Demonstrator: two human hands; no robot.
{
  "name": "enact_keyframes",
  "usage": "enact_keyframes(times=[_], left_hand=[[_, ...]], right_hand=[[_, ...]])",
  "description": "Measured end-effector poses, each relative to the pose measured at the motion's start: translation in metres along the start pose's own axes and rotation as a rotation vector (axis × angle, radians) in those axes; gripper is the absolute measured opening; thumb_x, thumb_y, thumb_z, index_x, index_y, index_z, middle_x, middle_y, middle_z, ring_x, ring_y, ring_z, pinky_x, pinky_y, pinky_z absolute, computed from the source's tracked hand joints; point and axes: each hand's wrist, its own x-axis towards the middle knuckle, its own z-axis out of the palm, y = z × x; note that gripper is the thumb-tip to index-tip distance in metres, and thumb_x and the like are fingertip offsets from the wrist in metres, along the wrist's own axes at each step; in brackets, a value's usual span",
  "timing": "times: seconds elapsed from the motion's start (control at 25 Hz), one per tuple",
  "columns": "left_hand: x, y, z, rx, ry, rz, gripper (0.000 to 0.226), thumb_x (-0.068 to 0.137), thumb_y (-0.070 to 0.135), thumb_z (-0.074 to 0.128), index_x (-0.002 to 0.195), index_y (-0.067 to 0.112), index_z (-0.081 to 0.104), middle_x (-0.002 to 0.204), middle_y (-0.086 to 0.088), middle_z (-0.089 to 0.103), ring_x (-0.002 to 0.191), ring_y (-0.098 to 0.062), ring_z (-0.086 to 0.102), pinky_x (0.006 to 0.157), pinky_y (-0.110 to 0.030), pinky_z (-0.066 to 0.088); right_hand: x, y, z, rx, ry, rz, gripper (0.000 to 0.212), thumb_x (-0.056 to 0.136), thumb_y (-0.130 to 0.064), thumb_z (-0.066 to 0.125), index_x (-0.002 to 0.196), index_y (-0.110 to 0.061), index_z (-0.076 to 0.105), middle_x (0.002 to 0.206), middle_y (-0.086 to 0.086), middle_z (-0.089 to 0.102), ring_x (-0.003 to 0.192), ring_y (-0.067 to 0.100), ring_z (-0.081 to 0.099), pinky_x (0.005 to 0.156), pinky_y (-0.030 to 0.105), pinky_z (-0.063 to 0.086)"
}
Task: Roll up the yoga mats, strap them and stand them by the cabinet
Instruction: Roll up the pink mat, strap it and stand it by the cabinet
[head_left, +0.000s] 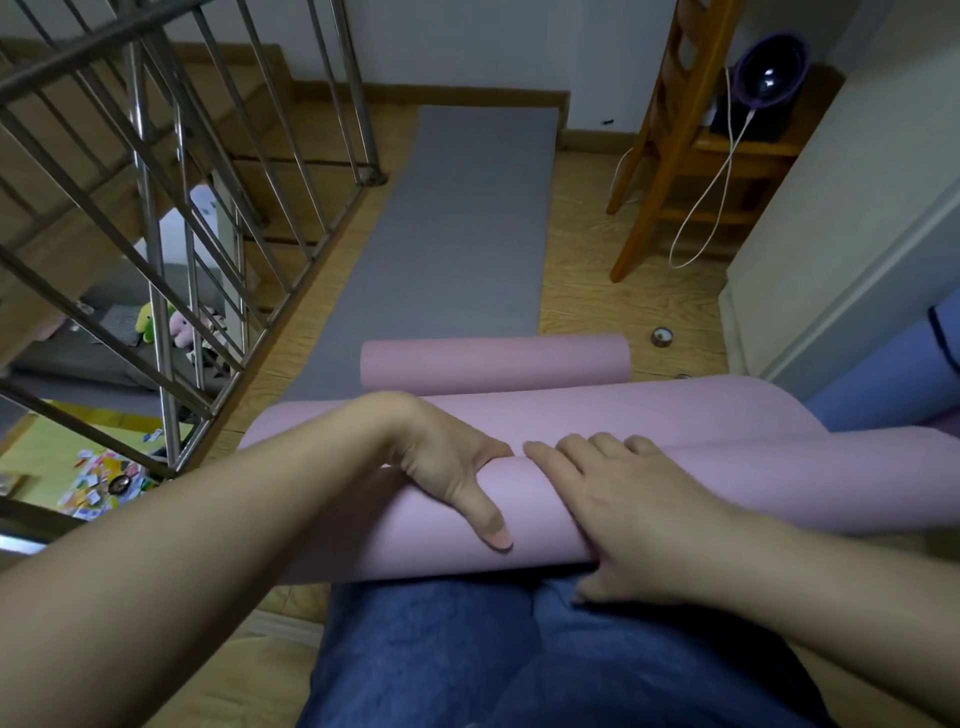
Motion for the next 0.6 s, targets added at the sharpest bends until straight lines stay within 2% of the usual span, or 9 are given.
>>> enact_keyframes(times=[0.08,0.12,0.24,0.32,0.36,0.44,0.52,0.6], left_hand=[[0.002,-0.002,-0.010,0.011,-0.048,-0.023,0.064,0.076,0.049,0.074,0.129,0.031,0.042,0.122,0.009,0.059,0.112,-0.014,0.058,0.102,-0.035,0.044],[0.003,-0.003,-0.011,0.056,0.000,-0.025,0.072,0.075,0.054,0.073,0.134,0.032,0.038,0.127,0.008,0.055,0.116,-0.015,0.054,0.104,-0.037,0.042],[-0.001,-0.003,0.011,0.256,0.379,0.018,0.097,0.070,0.062,0.070,0.147,0.029,0.022,0.136,0.002,0.041,0.125,-0.021,0.042,0.105,-0.037,0.036],[-0.003,0.000,0.039,0.493,0.636,0.053,0.102,0.071,0.060,0.069,0.149,0.024,0.014,0.136,-0.002,0.039,0.121,-0.024,0.043,0.099,-0.036,0.038],[-0.003,0.001,0.051,0.593,0.711,0.040,0.103,0.071,0.059,0.068,0.148,0.022,0.012,0.136,-0.003,0.039,0.119,-0.025,0.044,0.097,-0.036,0.039],[0.003,-0.001,0.058,0.659,0.796,0.010,0.102,0.070,0.057,0.068,0.147,0.021,0.013,0.135,-0.004,0.040,0.117,-0.026,0.046,0.095,-0.037,0.040],[0.006,-0.005,0.054,0.616,0.831,0.015,0.099,0.069,0.056,0.069,0.146,0.019,0.018,0.132,-0.004,0.042,0.115,-0.026,0.047,0.093,-0.038,0.041],[0.007,-0.006,0.051,0.586,0.815,0.032,0.097,0.069,0.054,0.070,0.144,0.019,0.021,0.131,-0.005,0.043,0.114,-0.026,0.048,0.092,-0.038,0.042]], right_hand=[[0.005,-0.005,0.006,-0.013,0.066,0.041,0.099,0.069,-0.057,0.070,0.144,-0.025,0.014,0.128,0.001,0.040,0.115,0.025,0.042,0.094,0.043,0.038],[0.008,-0.002,0.005,0.025,0.073,0.057,0.095,0.067,-0.058,0.070,0.141,-0.027,0.018,0.126,0.000,0.043,0.113,0.025,0.044,0.092,0.042,0.039],[0.023,0.015,-0.002,0.182,-0.018,0.044,0.094,0.062,-0.058,0.074,0.138,-0.028,0.027,0.121,-0.001,0.050,0.109,0.023,0.050,0.087,0.038,0.044],[0.034,0.024,-0.012,0.243,-0.113,0.030,0.097,0.058,-0.058,0.079,0.136,-0.026,0.031,0.121,0.000,0.056,0.106,0.023,0.054,0.085,0.035,0.047],[0.038,0.024,-0.014,0.238,-0.139,0.026,0.098,0.057,-0.058,0.080,0.136,-0.025,0.032,0.122,0.001,0.057,0.107,0.023,0.055,0.086,0.035,0.047],[0.037,0.018,-0.013,0.145,-0.104,0.073,0.103,0.059,-0.059,0.079,0.140,-0.022,0.027,0.128,0.004,0.053,0.114,0.025,0.051,0.094,0.039,0.043],[0.028,0.005,-0.004,-0.023,0.003,0.112,0.111,0.065,-0.058,0.074,0.147,-0.017,0.012,0.135,0.006,0.044,0.123,0.028,0.042,0.104,0.047,0.033],[0.019,-0.003,0.007,-0.080,0.108,0.100,0.105,0.070,-0.056,0.070,0.148,-0.017,0.011,0.134,0.006,0.042,0.121,0.028,0.041,0.105,0.046,0.031]])
